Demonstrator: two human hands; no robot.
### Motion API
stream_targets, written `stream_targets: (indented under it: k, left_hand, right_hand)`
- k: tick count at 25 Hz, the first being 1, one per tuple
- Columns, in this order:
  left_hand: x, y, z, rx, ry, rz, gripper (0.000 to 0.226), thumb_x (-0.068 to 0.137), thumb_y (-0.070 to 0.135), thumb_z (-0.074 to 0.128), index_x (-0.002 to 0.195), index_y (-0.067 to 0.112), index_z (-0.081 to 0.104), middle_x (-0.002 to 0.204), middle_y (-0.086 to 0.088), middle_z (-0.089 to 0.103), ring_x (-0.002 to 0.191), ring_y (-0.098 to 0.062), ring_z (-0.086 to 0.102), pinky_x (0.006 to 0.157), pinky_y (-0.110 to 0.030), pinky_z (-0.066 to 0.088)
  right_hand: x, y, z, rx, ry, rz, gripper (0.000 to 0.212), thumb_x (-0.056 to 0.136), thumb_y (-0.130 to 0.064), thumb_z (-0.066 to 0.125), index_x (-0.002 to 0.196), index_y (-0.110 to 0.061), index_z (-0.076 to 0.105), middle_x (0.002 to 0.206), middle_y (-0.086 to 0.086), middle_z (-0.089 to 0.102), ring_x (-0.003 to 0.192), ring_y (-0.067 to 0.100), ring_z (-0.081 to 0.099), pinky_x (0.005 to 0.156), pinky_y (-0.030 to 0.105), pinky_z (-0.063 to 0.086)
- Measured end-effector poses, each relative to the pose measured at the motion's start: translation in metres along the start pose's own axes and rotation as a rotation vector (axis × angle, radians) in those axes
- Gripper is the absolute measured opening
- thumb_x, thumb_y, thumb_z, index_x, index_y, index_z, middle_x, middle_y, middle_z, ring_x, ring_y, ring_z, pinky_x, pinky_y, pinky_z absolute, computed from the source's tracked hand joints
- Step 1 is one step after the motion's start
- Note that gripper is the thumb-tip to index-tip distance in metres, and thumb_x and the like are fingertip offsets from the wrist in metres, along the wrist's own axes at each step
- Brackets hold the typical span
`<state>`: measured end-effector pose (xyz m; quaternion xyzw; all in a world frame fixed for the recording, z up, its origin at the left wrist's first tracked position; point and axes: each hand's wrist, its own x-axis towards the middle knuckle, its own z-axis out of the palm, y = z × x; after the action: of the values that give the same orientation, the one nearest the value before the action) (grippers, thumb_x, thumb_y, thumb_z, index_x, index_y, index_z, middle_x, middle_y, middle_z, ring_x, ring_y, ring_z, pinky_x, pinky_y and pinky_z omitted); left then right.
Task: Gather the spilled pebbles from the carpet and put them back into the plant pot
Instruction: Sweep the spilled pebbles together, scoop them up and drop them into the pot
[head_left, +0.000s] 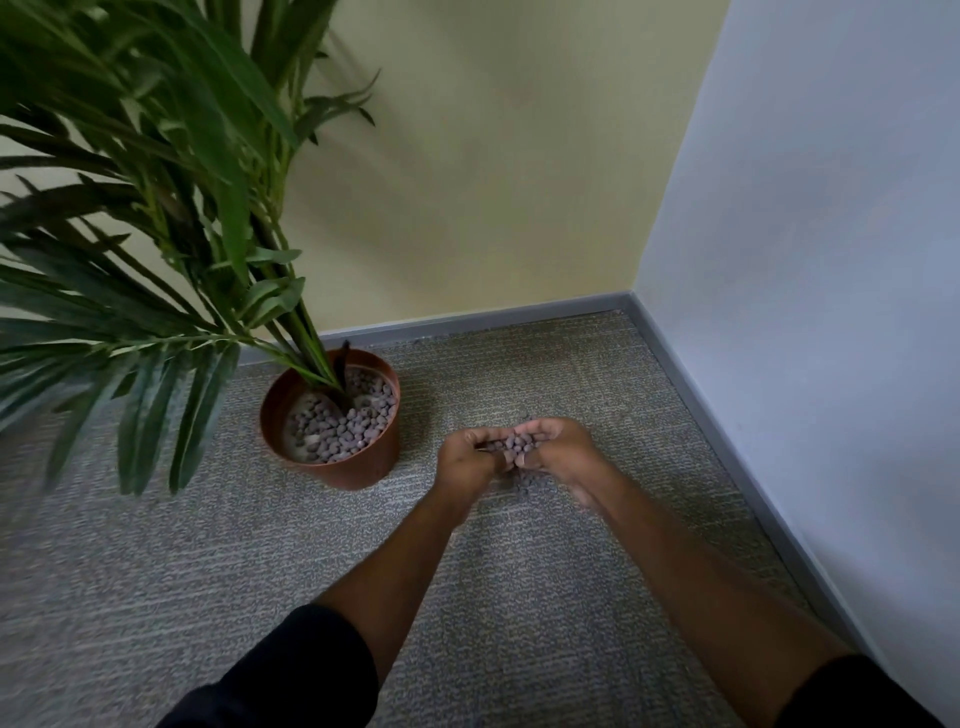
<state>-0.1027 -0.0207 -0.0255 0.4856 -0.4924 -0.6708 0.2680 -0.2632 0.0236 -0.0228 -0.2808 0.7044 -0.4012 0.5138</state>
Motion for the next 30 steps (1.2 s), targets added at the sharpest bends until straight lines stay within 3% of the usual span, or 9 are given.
stream_targets:
  k: [7,9,12,15,18,21,22,25,30]
  left_hand:
    - [-0.025,0.041,-0.022,-0.026,0.104,0.106,0.034,0.088,-0.013,0.074,0.119,-0.001,0.077,0.114,-0.02,0.081,0.114,-0.037,0.077,0.102,-0.047,0.062]
    - [-0.033,0.054,-0.036,-0.031,0.144,0.124,0.034,0.087,-0.013,0.075,0.119,-0.001,0.076,0.115,-0.02,0.08,0.113,-0.038,0.077,0.102,-0.048,0.063]
    - [-0.042,0.069,-0.061,-0.09,0.229,0.121,0.028,0.089,-0.015,0.073,0.111,0.001,0.077,0.114,-0.024,0.079,0.108,-0.038,0.077,0.093,-0.042,0.066]
    - [-0.052,0.081,-0.085,-0.209,0.305,0.092,0.029,0.09,-0.018,0.069,0.117,-0.01,0.07,0.12,-0.033,0.074,0.105,-0.041,0.076,0.096,-0.046,0.064]
    - [-0.059,0.089,-0.109,-0.298,0.376,0.074,0.035,0.092,-0.022,0.064,0.125,-0.015,0.065,0.108,-0.03,0.075,0.077,-0.022,0.079,0.07,-0.027,0.067]
    - [-0.063,0.088,-0.133,-0.278,0.449,0.036,0.036,0.095,-0.021,0.06,0.13,-0.014,0.062,0.121,-0.033,0.072,0.102,-0.034,0.075,0.084,-0.033,0.065]
    - [-0.063,0.087,-0.138,-0.273,0.471,0.027,0.036,0.096,-0.021,0.059,0.13,-0.013,0.061,0.121,-0.031,0.072,0.107,-0.037,0.073,0.08,-0.032,0.065]
    - [-0.062,0.082,-0.148,-0.263,0.514,0.0,0.028,0.099,-0.016,0.057,0.12,0.002,0.063,0.109,-0.022,0.07,0.089,-0.03,0.073,0.063,-0.027,0.063]
    - [-0.061,0.074,-0.156,-0.219,0.606,0.019,0.033,0.097,-0.014,0.055,0.12,0.004,0.071,0.126,-0.019,0.073,0.115,-0.035,0.072,0.094,-0.047,0.065]
  right_hand:
    - [-0.022,-0.06,0.017,0.012,-0.077,-0.057,0.042,0.081,0.021,0.075,0.111,-0.009,0.078,0.111,0.012,0.083,0.106,0.024,0.08,0.084,0.03,0.067]
    - [-0.027,-0.079,0.029,0.002,-0.105,-0.072,0.042,0.082,0.022,0.074,0.113,-0.006,0.077,0.114,0.014,0.081,0.108,0.025,0.078,0.088,0.033,0.067]
    - [-0.031,-0.103,0.058,0.001,-0.135,-0.092,0.045,0.081,0.026,0.072,0.119,0.002,0.076,0.119,0.021,0.079,0.114,0.032,0.076,0.102,0.045,0.064]
    - [-0.031,-0.122,0.097,-0.019,-0.17,-0.097,0.044,0.084,0.027,0.067,0.122,0.006,0.075,0.119,0.025,0.077,0.112,0.033,0.077,0.099,0.044,0.065]
    - [-0.029,-0.132,0.133,-0.009,-0.204,-0.083,0.045,0.085,0.029,0.064,0.123,0.008,0.073,0.119,0.026,0.077,0.102,0.028,0.076,0.092,0.037,0.066]
    - [-0.024,-0.131,0.16,0.035,-0.239,-0.045,0.044,0.087,0.029,0.062,0.126,0.01,0.07,0.122,0.029,0.075,0.104,0.029,0.075,0.097,0.039,0.064]
    - [-0.023,-0.13,0.165,0.048,-0.246,-0.035,0.042,0.089,0.028,0.061,0.127,0.01,0.069,0.123,0.029,0.074,0.107,0.031,0.076,0.099,0.04,0.063]
    - [-0.019,-0.129,0.176,0.115,-0.293,-0.006,0.043,0.095,0.021,0.057,0.135,0.007,0.065,0.127,0.026,0.071,0.121,0.033,0.072,0.108,0.044,0.059]
    - [-0.019,-0.135,0.173,0.144,-0.309,-0.079,0.045,0.098,0.017,0.055,0.136,-0.003,0.067,0.133,0.015,0.065,0.123,0.028,0.067,0.11,0.047,0.059]
